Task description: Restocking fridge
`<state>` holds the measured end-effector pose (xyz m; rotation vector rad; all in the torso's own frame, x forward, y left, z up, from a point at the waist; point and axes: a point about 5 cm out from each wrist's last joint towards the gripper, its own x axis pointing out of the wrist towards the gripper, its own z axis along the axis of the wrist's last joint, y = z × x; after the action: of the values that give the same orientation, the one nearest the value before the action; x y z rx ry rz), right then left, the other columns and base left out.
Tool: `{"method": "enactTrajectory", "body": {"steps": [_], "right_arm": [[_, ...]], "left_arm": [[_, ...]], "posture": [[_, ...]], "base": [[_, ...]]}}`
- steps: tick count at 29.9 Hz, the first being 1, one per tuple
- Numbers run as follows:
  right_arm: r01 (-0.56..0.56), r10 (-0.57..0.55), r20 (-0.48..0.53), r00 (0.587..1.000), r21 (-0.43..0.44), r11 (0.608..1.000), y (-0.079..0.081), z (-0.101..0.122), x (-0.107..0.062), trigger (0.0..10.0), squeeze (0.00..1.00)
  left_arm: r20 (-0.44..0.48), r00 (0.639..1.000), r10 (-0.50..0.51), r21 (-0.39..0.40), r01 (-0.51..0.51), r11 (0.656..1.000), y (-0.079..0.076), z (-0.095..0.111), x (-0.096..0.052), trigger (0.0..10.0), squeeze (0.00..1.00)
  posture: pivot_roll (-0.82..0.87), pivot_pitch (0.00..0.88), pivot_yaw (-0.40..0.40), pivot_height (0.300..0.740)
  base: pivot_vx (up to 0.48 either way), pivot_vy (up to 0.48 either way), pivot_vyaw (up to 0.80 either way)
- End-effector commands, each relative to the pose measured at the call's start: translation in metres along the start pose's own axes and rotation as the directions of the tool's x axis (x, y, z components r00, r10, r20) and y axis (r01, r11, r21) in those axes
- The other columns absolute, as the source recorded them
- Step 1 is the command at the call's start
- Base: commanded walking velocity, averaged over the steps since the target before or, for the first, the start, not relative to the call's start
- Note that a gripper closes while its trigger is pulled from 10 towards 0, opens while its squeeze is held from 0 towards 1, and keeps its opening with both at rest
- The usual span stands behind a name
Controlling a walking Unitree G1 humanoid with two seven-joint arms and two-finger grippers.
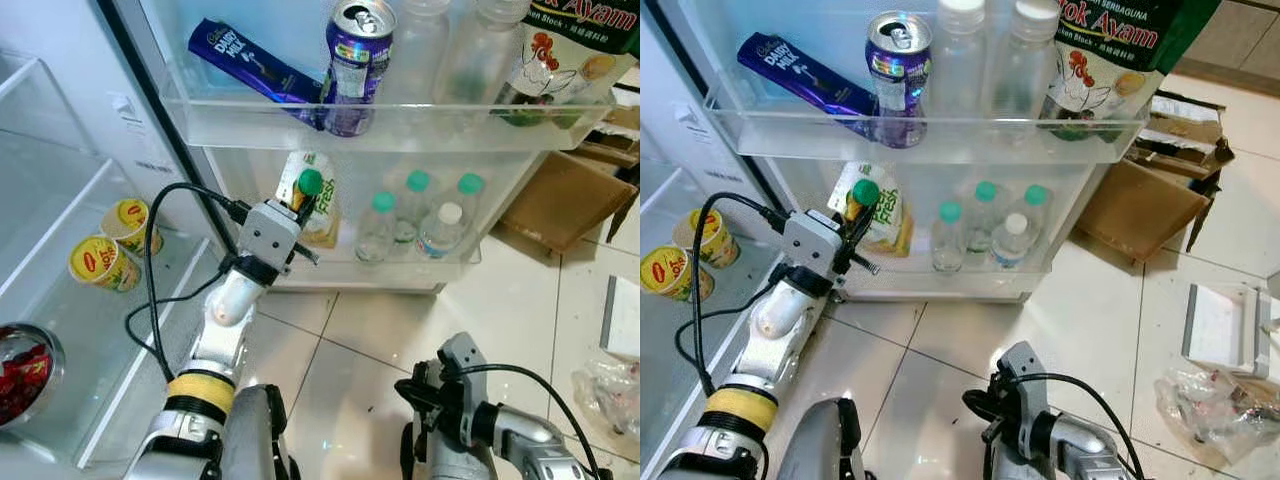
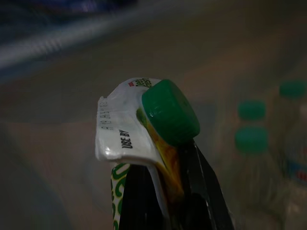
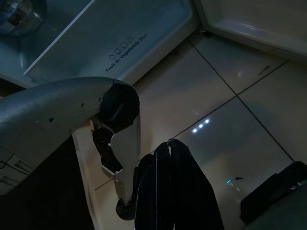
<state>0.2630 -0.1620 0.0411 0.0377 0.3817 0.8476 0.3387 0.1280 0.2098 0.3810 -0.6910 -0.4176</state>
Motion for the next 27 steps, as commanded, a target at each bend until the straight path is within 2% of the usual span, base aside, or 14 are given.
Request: {"method": "enactTrajectory", "body": {"steps": [1, 13, 15, 16, 21, 27], "right_arm": [[-0.002, 0.005, -0.043, 0.999, 0.053, 0.999, 0.006, -0.014, -0.004, 10.0, 0.00], [0.018, -0.020, 0.031, 0.999, 0.057, 0.998, 0.001, 0.005, -0.007, 10.0, 0.00], [-0.006, -0.006, 0.105, 0.995, 0.111, 0.994, 0.003, 0.016, -0.009, 10.0, 0.00], [-0.036, 0.010, 0.179, 0.984, 0.140, 0.990, 0.003, 0.030, -0.012, 10.0, 0.00], [-0.046, 0.021, 0.198, 0.980, 0.122, 0.991, 0.003, 0.039, -0.014, 10.0, 0.00], [-0.048, 0.026, 0.187, 0.982, 0.110, 0.993, 0.004, 0.041, -0.016, 10.0, 0.00]], "left_arm": [[-0.013, 1.000, -0.002, 0.029, 0.002, 1.000, 0.001, -0.005, -0.009, 10.0, 0.00], [-0.043, 0.998, 0.043, 0.076, -0.039, 0.996, 0.004, -0.013, -0.011, 10.0, 0.00], [-0.042, 0.997, 0.062, 0.079, -0.058, 0.995, 0.007, -0.013, -0.011, 10.0, 0.00], [-0.042, 0.996, 0.078, 0.086, -0.074, 0.994, 0.009, -0.013, -0.010, 10.0, 0.00], [-0.047, 0.995, 0.090, 0.090, -0.086, 0.992, 0.010, -0.014, -0.011, 10.0, 0.00], [-0.099, 0.987, 0.130, 0.031, -0.128, 0.991, 0.004, -0.024, -0.015, 10.0, 0.00]], "posture": [[-0.16, 0.458, 0.002, 0.555], [-0.17, 0.457, 0.006, 0.555], [-0.16, 0.459, 0.006, 0.555], [-0.16, 0.459, 0.006, 0.555], [-0.17, 0.461, 0.006, 0.555], [-0.17, 0.461, 0.005, 0.555]], "base": [[0.000, 0.000, 0.00], [0.000, 0.000, 0.00], [0.000, 0.000, 0.00], [0.000, 0.000, 0.00], [0.000, 0.000, 0.00], [0.000, 0.000, 0.00]]}}
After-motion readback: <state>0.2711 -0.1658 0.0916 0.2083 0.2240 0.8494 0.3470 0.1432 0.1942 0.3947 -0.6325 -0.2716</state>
